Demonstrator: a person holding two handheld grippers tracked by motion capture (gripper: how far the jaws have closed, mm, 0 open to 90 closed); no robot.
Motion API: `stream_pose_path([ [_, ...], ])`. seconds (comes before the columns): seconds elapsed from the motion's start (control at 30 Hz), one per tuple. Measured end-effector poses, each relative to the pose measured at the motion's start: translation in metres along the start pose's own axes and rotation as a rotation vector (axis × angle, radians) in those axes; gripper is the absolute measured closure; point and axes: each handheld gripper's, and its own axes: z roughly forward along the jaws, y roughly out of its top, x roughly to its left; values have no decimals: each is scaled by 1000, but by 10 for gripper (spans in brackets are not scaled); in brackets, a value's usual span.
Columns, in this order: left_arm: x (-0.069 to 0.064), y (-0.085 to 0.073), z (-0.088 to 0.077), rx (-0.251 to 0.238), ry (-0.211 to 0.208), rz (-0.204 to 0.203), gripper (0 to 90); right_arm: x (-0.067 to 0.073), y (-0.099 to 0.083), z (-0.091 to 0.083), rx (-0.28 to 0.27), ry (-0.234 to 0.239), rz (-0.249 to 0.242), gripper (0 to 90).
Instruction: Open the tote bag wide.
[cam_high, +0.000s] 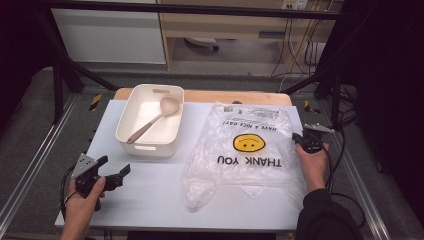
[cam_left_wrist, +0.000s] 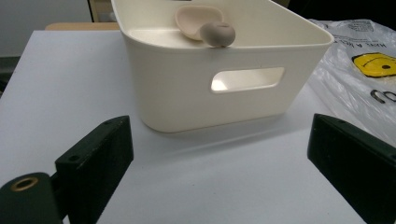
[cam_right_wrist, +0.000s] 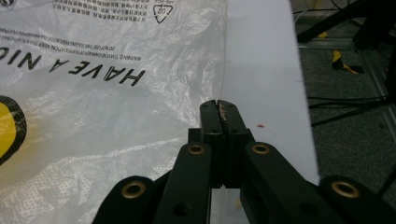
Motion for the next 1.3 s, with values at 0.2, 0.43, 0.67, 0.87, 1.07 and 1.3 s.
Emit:
stream_pose_path([
  [0.2,-3,3,-3,-15,-8,23,67,-12,5,9,-31,-78,80,900],
  [0.43,-1,2,-1,-8,-12,16,68,-9,10,9,-31,-77,76,604],
  [0.67,-3,3,-2,-4,-7,33,68,2,24,-32,-70,-40,35,314],
  [0.87,-2,3,-5,-8,5,32,67,30,17,-57,-52,27,-40,226],
  [1.07,-3,4,-8,-21,4,32,67,75,-4,-74,7,121,-151,152],
  [1.3,-3,4,-8,-15,0,32,67,136,-31,-81,99,260,-285,108],
])
